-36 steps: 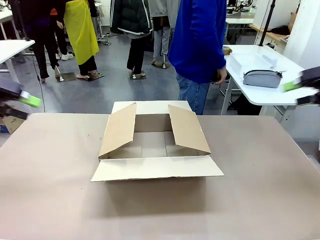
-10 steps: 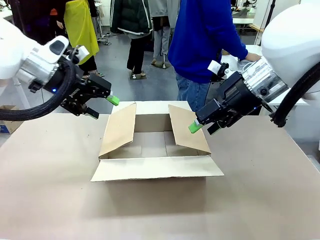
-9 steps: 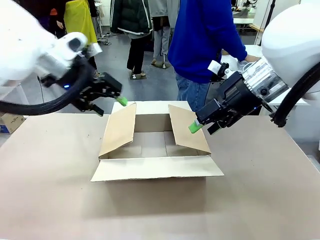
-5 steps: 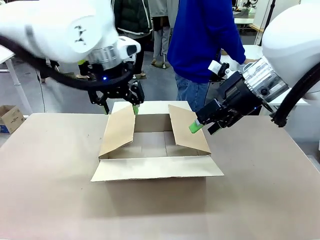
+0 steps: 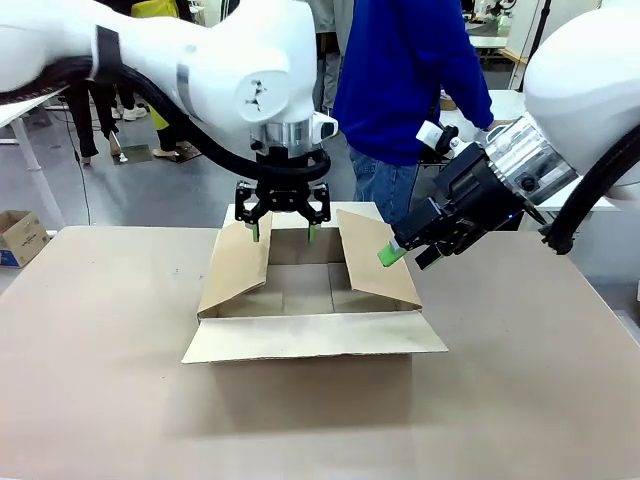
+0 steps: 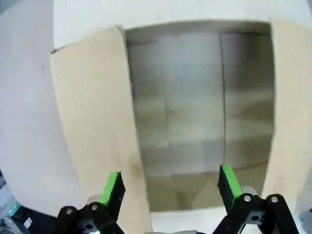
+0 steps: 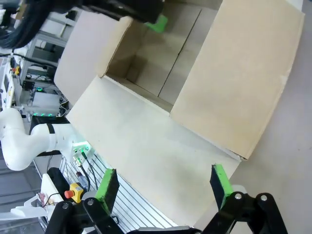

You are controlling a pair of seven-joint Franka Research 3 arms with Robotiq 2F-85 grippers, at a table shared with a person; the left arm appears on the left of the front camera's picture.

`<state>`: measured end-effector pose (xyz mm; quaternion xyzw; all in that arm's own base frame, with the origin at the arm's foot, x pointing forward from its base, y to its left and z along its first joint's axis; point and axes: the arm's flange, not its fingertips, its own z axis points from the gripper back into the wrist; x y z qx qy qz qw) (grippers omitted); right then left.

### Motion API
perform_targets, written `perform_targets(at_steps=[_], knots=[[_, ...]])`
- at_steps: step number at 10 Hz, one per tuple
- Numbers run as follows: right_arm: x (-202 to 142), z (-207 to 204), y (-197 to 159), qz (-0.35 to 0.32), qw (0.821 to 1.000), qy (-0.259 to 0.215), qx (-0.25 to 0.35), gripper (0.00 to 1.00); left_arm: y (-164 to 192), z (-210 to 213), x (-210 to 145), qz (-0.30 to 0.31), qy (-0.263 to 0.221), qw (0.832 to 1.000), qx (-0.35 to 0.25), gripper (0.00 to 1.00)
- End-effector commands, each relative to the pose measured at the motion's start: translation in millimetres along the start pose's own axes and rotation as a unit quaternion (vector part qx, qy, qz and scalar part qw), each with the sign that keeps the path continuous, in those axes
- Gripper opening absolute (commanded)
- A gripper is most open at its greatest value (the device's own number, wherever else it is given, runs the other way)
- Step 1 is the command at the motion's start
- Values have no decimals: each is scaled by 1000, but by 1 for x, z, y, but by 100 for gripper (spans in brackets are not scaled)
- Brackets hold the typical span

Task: Pack the gift set into the box.
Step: Place both hands on the side flaps of the Package Box and spread them outward.

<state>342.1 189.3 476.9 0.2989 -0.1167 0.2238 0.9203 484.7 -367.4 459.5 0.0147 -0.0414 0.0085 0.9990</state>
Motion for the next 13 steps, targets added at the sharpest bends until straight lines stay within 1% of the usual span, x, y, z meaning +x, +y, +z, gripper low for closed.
perform_targets(at_steps=[1, 2, 3, 4, 5, 7, 9, 10, 13], knots=[[-1, 0, 3, -7, 1000, -2, -7, 100, 4, -13, 7, 45, -36, 997, 53, 100], [-1, 0, 3, -7, 1000, -2, -7, 100, 9, -19, 7, 53, -41, 996, 63, 100], [-1, 0, 3, -7, 1000, -2, -7, 100, 15, -24, 6, 69, -55, 993, 82, 100], [-1, 0, 3, -7, 1000, -2, -7, 100, 22, -28, 4, 72, -65, 990, 100, 100], [-1, 0, 3, -7, 1000, -2, -7, 100, 30, -31, 0, 73, -67, 988, 121, 100], [-1, 0, 3, -7, 1000, -2, -7, 100, 49, -30, -8, 67, -56, 986, 140, 100], [-1, 0, 3, -7, 1000, -2, -7, 100, 72, -10, -15, 66, -68, 989, 111, 100], [-1, 0, 3, -7, 1000, -2, -7, 100, 82, -1, -16, 61, -62, 993, 85, 100], [-1, 0, 3, -7, 1000, -2, -7, 100, 137, 23, -13, 108, -73, 991, 38, 100]])
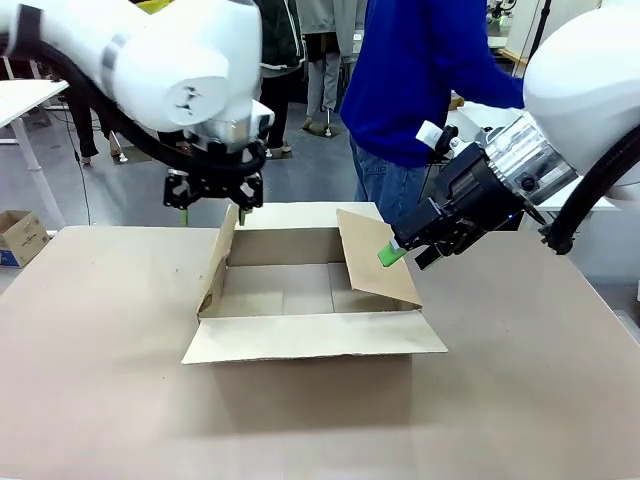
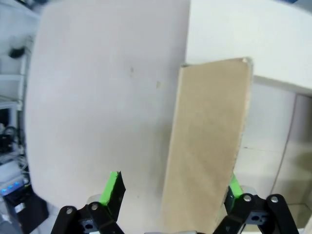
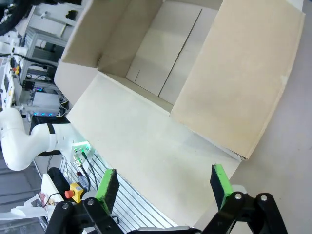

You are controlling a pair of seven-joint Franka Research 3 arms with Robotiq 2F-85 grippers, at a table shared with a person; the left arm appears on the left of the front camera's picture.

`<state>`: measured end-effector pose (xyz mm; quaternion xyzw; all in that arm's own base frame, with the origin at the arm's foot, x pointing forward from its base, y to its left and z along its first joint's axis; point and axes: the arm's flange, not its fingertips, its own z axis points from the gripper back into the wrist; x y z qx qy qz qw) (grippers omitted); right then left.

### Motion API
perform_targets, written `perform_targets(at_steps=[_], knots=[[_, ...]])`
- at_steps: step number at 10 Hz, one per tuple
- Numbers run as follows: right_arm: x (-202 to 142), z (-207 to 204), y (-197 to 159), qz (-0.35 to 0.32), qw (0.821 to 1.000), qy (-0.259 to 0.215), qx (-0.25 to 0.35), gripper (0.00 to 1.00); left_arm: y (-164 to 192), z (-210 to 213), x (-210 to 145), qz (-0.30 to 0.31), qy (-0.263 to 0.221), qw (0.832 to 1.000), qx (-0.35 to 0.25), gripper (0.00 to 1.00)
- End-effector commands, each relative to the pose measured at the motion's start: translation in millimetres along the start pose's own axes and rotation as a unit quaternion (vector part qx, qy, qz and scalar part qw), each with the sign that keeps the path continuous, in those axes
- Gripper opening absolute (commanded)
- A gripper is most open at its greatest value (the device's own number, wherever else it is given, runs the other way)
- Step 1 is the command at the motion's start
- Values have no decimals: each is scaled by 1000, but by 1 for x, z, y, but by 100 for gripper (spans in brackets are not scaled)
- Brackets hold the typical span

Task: Pack the gift set into the box.
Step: Place both hands on the side flaps of the Package Box and spread them outward.

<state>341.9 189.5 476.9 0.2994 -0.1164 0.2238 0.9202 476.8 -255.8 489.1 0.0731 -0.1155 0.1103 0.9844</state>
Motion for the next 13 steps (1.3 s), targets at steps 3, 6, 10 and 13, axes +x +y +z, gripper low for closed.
perform_targets(at_steps=[3, 6, 10, 13], knots=[[-1, 0, 3, -7, 1000, -2, -7, 100, 78, -11, 4, 27, 24, 996, -78, 100], [-1, 0, 3, -7, 1000, -2, -7, 100, 137, -35, 10, 43, 63, 983, -165, 100], [-1, 0, 3, -7, 1000, -2, -7, 100, 155, -52, 16, 56, 74, 977, -191, 100], [-1, 0, 3, -7, 1000, -2, -7, 100, 155, -52, 16, 56, 74, 977, -191, 100]])
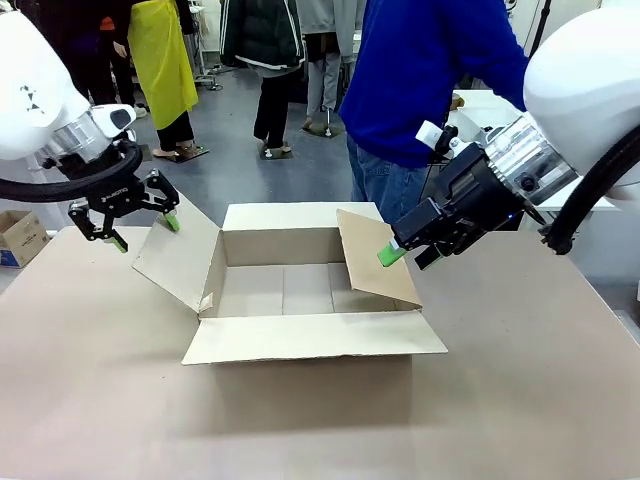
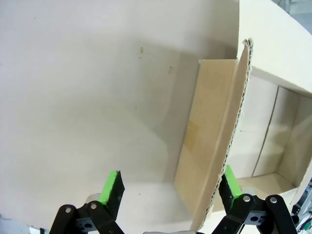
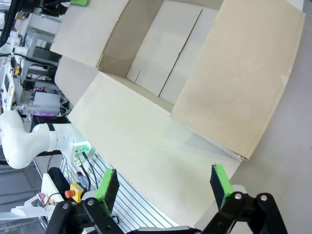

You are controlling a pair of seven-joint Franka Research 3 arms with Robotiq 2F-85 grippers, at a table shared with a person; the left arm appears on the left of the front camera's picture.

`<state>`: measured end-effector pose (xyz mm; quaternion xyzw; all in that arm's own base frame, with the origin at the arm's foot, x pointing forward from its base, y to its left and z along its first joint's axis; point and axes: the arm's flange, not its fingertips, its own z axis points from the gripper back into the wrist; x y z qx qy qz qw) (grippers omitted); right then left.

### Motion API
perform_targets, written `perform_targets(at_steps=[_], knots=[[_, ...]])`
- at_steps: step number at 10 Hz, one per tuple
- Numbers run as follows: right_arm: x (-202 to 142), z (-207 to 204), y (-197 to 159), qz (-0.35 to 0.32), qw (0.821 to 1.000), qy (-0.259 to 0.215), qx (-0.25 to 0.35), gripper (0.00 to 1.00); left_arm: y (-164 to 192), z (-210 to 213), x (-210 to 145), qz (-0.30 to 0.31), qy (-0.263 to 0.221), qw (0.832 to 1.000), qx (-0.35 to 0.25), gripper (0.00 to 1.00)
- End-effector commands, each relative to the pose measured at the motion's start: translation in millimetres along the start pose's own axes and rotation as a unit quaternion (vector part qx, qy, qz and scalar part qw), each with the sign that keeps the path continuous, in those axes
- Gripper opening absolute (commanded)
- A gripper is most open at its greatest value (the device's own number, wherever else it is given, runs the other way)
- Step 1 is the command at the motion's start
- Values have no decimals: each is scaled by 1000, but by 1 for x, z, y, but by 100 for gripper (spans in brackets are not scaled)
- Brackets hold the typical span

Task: Pack the gift set into the box.
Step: Place both hands on the side flaps of the Package Box and spread them outward.

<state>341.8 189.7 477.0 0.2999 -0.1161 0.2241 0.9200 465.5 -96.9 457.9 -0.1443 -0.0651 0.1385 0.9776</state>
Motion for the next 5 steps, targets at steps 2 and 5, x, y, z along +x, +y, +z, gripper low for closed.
perform_targets(at_steps=[2, 5], knots=[[37, -23, 2, -29, 996, 84, -26, 100, 1, 4, 2, 7, -3, 1000, 13, 100], [153, -92, 48, -77, 963, 168, -197, 100, 1, 4, 2, 7, -3, 1000, 13, 100]])
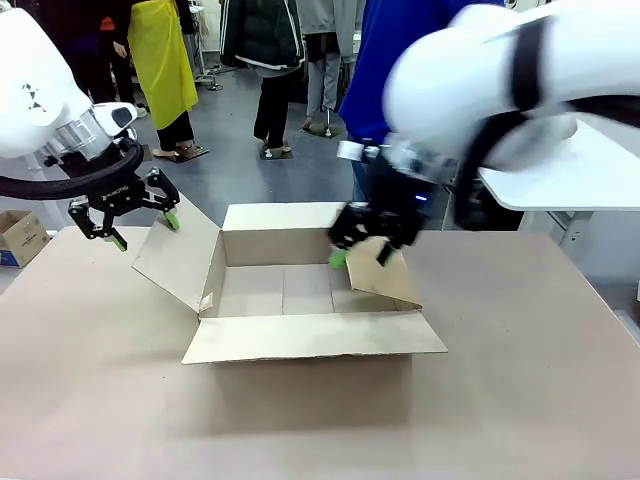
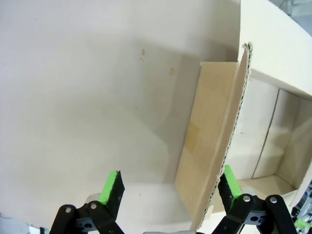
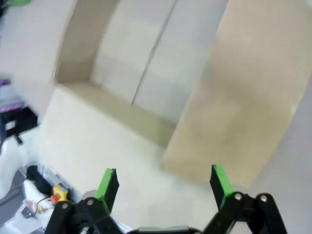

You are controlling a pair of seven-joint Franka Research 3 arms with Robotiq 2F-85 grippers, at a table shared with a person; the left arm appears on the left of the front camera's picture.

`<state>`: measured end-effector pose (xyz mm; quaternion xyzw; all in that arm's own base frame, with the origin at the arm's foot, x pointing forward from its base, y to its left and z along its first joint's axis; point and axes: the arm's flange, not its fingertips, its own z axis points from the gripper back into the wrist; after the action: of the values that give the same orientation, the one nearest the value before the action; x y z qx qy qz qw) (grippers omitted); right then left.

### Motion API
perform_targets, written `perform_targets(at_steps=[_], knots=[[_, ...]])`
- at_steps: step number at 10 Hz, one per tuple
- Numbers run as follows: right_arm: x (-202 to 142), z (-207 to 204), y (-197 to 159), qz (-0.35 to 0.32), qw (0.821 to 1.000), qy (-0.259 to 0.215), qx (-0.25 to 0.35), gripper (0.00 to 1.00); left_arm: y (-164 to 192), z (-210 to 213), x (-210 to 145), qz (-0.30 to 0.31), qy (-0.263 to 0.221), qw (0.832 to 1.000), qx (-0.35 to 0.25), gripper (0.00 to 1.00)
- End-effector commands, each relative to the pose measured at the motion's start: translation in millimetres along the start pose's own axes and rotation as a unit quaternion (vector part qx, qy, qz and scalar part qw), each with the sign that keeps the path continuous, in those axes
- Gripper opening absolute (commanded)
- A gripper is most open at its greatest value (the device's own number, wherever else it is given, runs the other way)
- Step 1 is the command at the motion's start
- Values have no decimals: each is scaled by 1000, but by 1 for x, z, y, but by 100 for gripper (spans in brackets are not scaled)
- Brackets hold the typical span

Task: Pack the gift set into the box.
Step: Place both hands on the side flaps of the Package Box and spread them outward.

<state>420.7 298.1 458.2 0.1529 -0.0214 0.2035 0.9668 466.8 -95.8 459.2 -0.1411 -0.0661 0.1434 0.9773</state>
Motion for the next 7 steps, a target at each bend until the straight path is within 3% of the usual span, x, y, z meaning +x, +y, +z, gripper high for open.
perform_targets(at_steps=[1, 7], knots=[[64, -2, 27, -81, 989, 70, -100, 100, 0, 2, 1, 3, -1, 1000, 10, 100], [87, -45, 27, -161, 956, 57, -240, 100, 0, 2, 1, 3, -1, 1000, 10, 100]])
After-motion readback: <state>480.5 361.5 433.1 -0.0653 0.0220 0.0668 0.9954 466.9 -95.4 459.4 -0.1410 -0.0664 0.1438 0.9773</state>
